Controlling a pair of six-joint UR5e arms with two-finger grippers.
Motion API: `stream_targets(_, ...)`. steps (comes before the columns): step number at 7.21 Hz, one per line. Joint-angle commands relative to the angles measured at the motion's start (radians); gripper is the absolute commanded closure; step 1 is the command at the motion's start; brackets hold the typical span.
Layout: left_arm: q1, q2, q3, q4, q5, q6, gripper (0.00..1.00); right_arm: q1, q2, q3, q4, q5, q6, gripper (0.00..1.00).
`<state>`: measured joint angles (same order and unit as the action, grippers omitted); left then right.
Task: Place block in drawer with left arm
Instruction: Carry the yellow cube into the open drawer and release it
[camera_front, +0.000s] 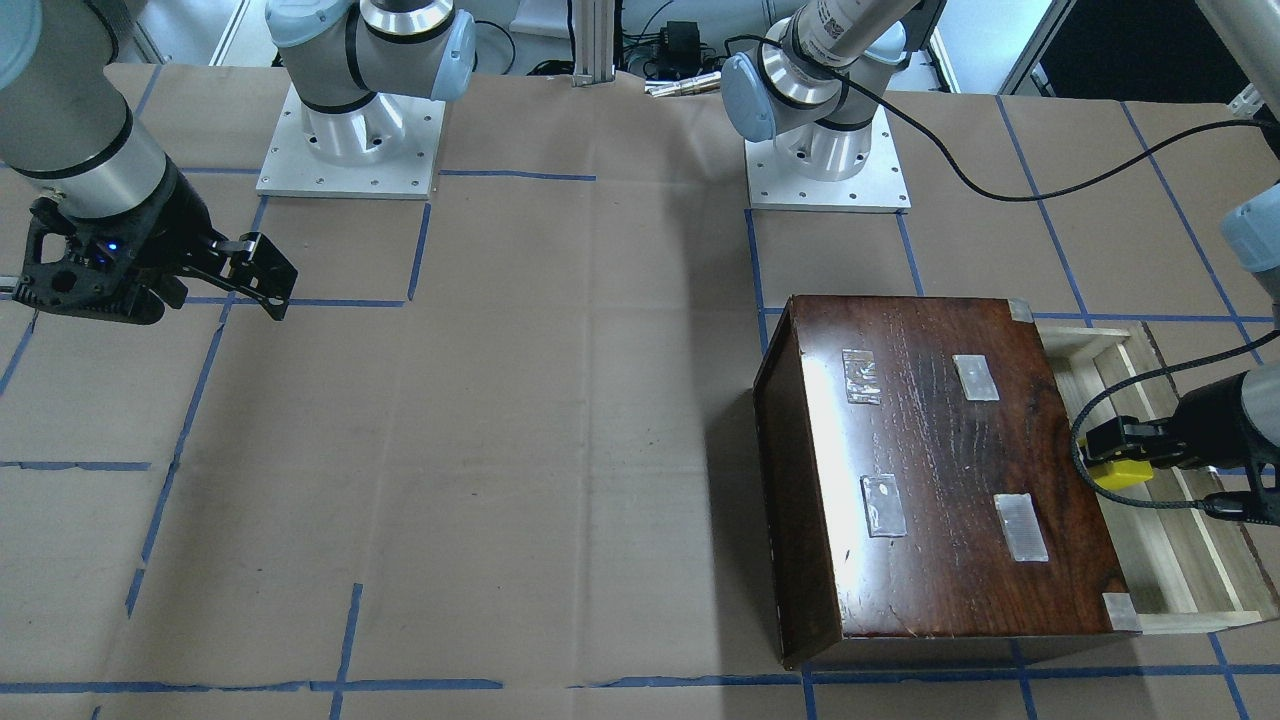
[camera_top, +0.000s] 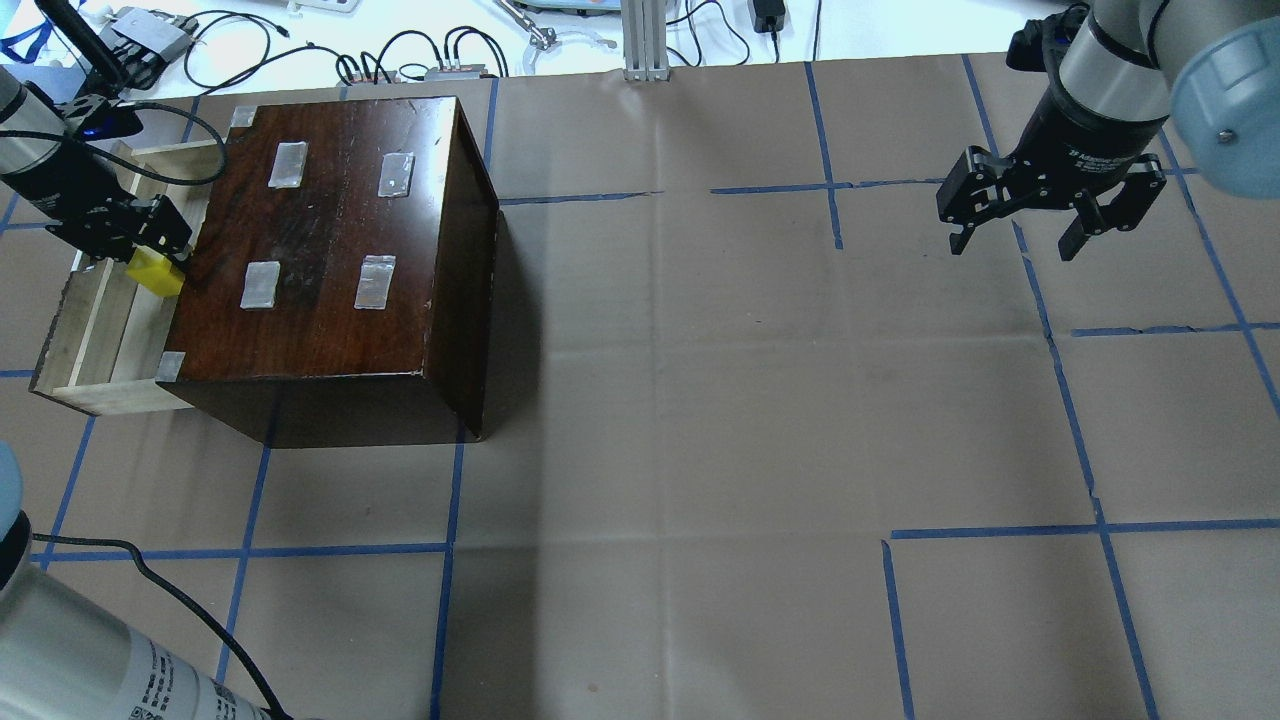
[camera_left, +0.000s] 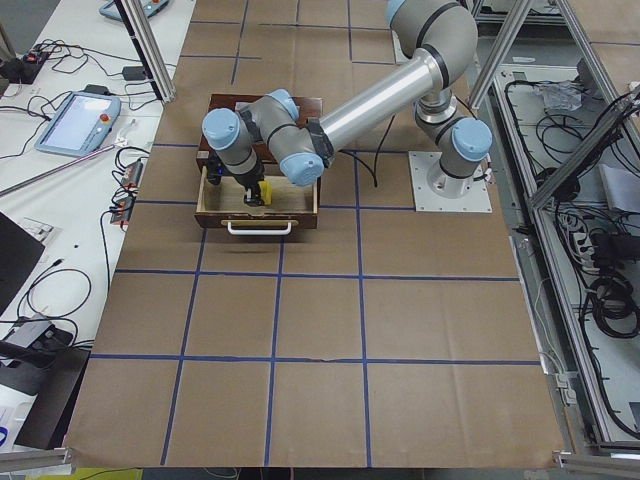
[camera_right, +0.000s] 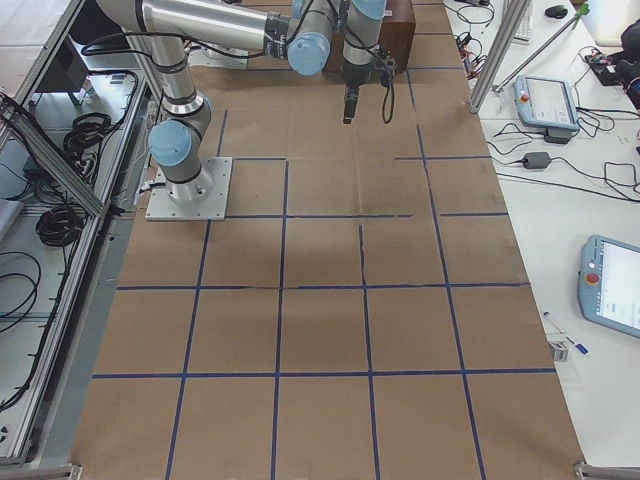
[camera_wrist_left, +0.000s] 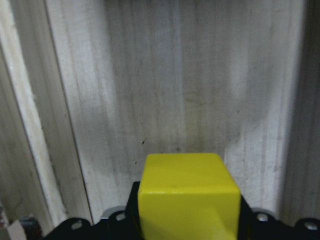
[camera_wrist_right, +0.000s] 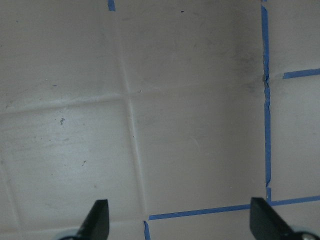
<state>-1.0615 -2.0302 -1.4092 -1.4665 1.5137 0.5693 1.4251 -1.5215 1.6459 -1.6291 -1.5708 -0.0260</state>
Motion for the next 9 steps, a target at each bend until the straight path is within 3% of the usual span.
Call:
stream_targets(1,0.0,0.002,0.007,0.0,0.002,0.0,0.22,0.0,0.0,0.0,0.0,0.0,0.001,0.0)
stream_targets(4,0.0,0.019,0.039,-0.001,0.003,0.001,0.17,0.0,0.0,0.0,0.0,0.0,0.0,0.0)
stream_targets(5,0.0,0.034,0.061,-0.003,0.005,-0.003,0.06,0.0,0.0,-0.001,0.0,0.0,0.0,0.0)
stream_targets(6,0.0,0.054,0.067,-0.006,0.009,-0.005,0.01,0.0,0.0,0.0,0.0,0.0,0.001,0.0)
stream_targets(8,-0.018,0.091,0.064,-0.021,0.049,-0.014,0.01,0.0,0.0,-0.002,0.0,0.0,0.001,0.0)
stream_targets(9,-0.067,0.102,0.067,-0.021,0.124,-0.046,0.01,0.0,0.0,0.0,0.0,0.0,0.0,0.0)
